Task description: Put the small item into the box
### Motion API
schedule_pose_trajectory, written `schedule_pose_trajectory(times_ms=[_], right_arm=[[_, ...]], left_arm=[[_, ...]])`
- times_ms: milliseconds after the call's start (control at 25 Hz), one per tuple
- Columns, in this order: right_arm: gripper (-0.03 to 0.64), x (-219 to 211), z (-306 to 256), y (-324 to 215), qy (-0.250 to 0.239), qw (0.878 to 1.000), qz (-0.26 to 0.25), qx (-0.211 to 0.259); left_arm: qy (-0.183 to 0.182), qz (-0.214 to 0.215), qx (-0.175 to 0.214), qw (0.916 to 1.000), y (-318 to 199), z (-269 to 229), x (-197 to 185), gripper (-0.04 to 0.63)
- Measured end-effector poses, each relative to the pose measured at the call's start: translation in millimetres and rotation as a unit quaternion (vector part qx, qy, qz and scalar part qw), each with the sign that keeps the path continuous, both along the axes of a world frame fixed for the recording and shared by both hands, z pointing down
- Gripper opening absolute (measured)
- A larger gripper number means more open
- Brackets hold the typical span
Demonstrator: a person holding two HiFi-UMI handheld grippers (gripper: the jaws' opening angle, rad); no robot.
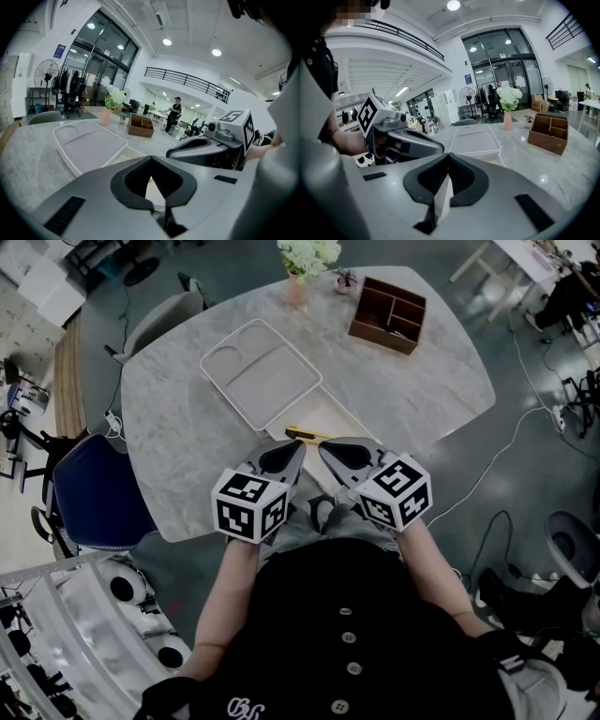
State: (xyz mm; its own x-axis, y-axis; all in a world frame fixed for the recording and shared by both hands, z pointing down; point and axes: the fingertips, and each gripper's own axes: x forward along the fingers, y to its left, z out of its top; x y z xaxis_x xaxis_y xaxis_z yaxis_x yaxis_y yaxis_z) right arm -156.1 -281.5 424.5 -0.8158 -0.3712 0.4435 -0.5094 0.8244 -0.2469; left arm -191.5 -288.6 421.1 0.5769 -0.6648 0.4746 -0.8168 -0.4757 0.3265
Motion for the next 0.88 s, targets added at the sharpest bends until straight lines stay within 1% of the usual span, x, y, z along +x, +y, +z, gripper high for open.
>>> schedule_pose_trajectory(times_ms=[600, 880], right_arm=[[0.003, 0.5, -0.8, 2.0, 0.000, 1.000, 0.003, 0.000], [0.003, 0.9, 3.3, 2.9, 0.002, 1.000, 0.003, -0.010]], left_arm=[[0.001, -0.001, -0.003, 1.0000, 5.1, 2.7, -0.5, 0.017], [0.014, 0.000, -0.009, 0.9999, 4.7, 4.2, 2.3, 0.017]])
